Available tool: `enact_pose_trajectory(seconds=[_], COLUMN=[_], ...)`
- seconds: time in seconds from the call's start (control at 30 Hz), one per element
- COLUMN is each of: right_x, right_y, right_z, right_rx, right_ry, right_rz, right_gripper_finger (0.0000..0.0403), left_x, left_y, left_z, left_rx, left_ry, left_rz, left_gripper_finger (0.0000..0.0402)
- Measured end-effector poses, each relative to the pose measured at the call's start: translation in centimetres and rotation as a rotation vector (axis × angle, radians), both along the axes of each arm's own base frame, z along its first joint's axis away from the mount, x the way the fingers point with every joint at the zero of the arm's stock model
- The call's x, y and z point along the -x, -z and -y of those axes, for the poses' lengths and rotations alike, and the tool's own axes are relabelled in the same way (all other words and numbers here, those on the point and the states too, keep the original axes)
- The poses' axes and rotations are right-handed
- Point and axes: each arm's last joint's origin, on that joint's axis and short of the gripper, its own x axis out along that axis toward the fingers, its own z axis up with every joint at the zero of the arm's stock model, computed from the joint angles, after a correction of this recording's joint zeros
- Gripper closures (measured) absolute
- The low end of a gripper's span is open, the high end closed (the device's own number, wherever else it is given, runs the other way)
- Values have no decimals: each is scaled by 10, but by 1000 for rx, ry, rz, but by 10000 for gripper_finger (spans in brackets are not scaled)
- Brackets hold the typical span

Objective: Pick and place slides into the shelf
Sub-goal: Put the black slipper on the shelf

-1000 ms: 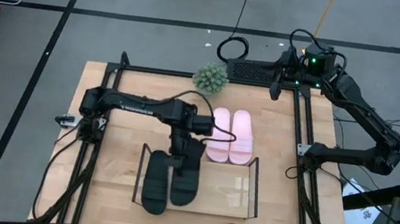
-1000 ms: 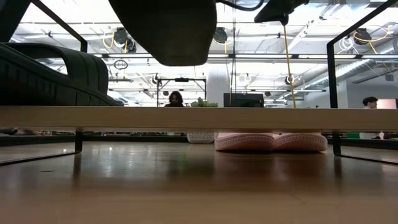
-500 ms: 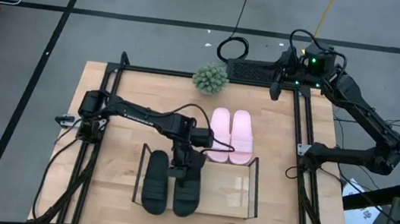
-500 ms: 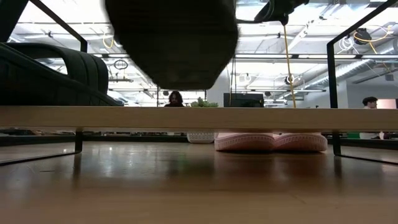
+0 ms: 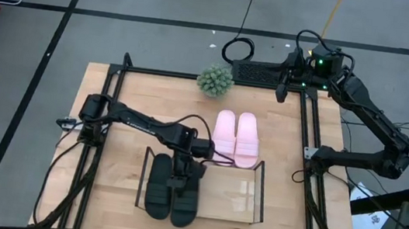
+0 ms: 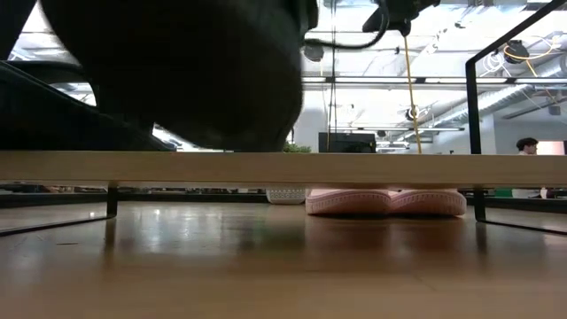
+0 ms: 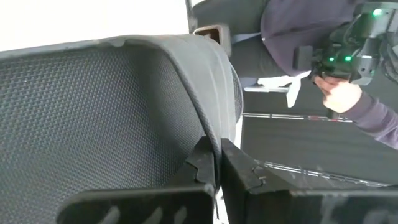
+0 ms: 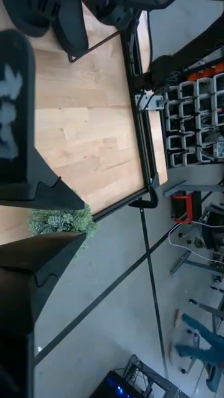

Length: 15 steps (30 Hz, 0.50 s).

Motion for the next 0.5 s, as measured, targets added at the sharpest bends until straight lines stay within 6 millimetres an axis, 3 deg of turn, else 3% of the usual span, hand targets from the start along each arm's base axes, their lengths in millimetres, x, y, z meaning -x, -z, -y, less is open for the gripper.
enact_pose_trajectory(seconds=[0.5], right_x=[0], right_y=[0], right_z=[0], right_rx=[-1], right_ry=[-1], right_rz=[0], right_gripper_finger=[346], left_x=[2], left_y=[6], left_z=[-4], left_rx=[-35], left_ry=[-9], left_rz=[1], left_gripper_finger=[401])
